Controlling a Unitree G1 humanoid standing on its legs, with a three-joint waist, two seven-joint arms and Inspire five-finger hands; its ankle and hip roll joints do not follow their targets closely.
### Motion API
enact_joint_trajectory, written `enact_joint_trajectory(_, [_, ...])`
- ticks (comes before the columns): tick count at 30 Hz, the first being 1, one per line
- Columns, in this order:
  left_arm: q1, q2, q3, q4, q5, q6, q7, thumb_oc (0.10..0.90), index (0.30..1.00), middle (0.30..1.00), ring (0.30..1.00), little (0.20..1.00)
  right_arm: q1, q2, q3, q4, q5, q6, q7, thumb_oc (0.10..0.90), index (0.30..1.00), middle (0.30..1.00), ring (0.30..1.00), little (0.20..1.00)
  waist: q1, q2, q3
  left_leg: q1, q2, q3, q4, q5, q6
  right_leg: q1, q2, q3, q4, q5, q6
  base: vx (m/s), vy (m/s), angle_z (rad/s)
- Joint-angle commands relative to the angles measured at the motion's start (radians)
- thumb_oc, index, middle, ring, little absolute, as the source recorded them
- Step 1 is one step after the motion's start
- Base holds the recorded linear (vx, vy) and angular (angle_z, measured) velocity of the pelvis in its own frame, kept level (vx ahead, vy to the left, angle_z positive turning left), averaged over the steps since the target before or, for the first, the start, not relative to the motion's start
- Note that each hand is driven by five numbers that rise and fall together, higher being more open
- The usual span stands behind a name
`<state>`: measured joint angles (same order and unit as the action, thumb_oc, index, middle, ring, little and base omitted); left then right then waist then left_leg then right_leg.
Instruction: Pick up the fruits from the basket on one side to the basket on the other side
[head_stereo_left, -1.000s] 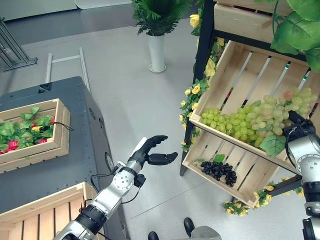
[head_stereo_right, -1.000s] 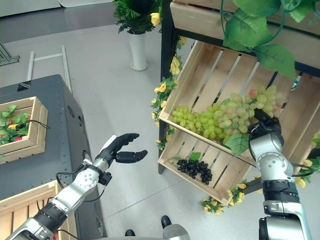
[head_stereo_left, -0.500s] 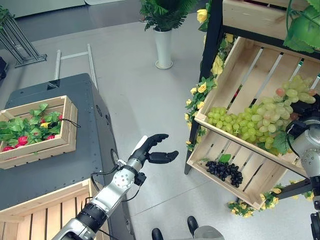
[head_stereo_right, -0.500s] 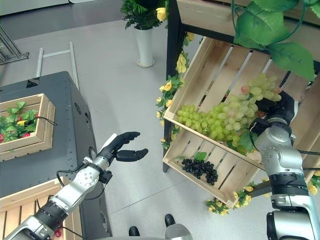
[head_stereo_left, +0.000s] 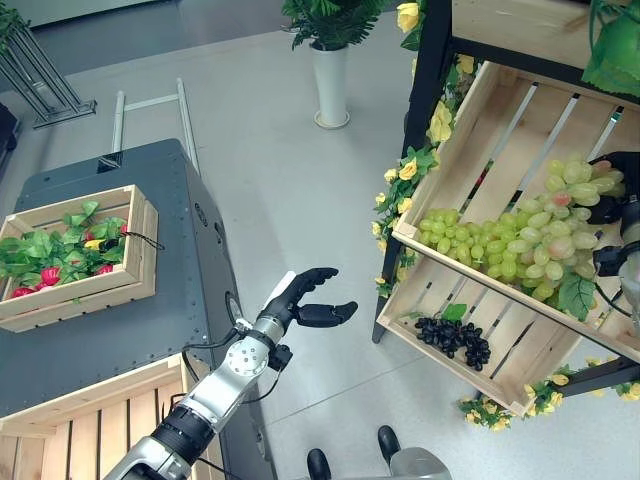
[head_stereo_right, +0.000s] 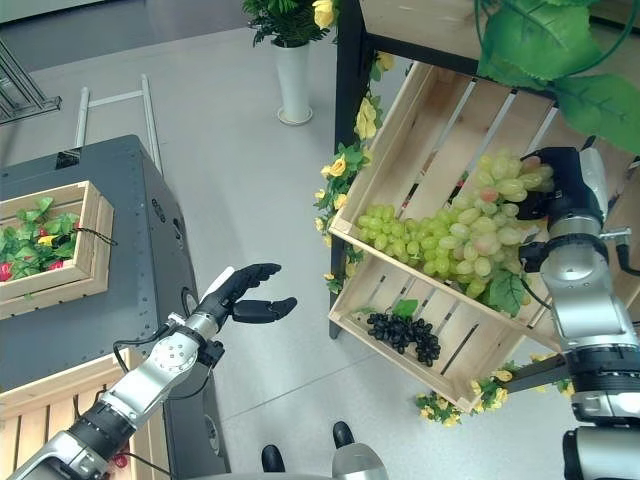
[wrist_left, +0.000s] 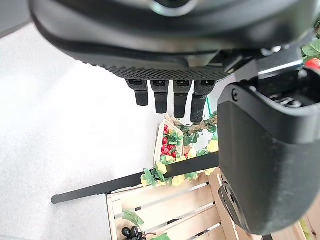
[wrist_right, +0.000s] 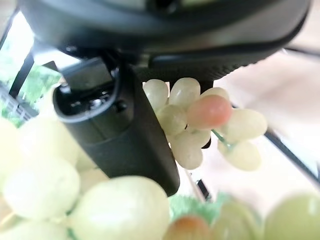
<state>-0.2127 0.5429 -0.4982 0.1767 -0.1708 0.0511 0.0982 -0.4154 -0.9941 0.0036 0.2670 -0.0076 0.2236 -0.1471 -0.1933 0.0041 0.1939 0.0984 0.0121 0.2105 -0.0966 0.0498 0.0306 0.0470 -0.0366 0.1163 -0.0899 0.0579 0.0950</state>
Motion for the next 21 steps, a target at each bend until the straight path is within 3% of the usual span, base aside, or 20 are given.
enact_joint_trajectory(1, [-0.113, 0.035, 0.030, -0.068, 0.018, -0.076, 0.003, 0.800, 0.900, 0.900, 0.900, 0.900, -0.033, -0.147, 0.025, -0.031, -0.206, -0.087, 0.058, 0.471, 0.406, 0.406, 0.406, 0.406, 0.033, -0.059, -0.109, 0.025, 0.004, -0.059, 0.009, -0.117, -0.019, -0.011, 0.026, -0.051, 0.032, -0.021, 0.021, 0.00, 0.000, 0.00])
enact_joint_trajectory(2, [-0.111, 0.040, 0.034, -0.078, 0.018, -0.070, -0.001, 0.800, 0.900, 0.900, 0.900, 0.900, -0.013, -0.174, 0.037, -0.022, -0.263, -0.092, 0.066, 0.800, 0.900, 0.900, 0.900, 0.900, 0.031, -0.062, -0.109, 0.024, 0.005, -0.055, 0.009, -0.115, -0.019, -0.012, 0.025, -0.051, 0.031, -0.018, 0.022, 0.00, 0.000, 0.00])
enact_joint_trajectory(10, [-0.097, 0.054, 0.044, -0.113, 0.020, -0.046, -0.001, 0.800, 0.900, 0.900, 0.900, 0.900, -0.009, -0.252, 0.062, -0.022, -0.515, -0.063, 0.065, 0.800, 0.900, 0.900, 0.900, 0.900, 0.024, -0.067, -0.109, 0.020, 0.010, -0.042, 0.009, -0.112, -0.019, -0.020, 0.031, -0.042, 0.035, -0.017, 0.027, 0.00, 0.000, 0.00])
enact_joint_trajectory(21, [-0.086, 0.070, 0.079, -0.127, 0.021, -0.037, -0.028, 0.800, 0.900, 0.900, 0.900, 0.900, 0.015, -0.321, 0.058, -0.120, -0.584, -0.125, 0.180, 0.800, 0.900, 0.900, 0.900, 0.900, 0.016, -0.070, -0.110, 0.013, 0.009, -0.031, 0.009, -0.111, -0.018, -0.031, 0.036, -0.031, 0.045, -0.021, 0.028, 0.00, 0.000, -0.03])
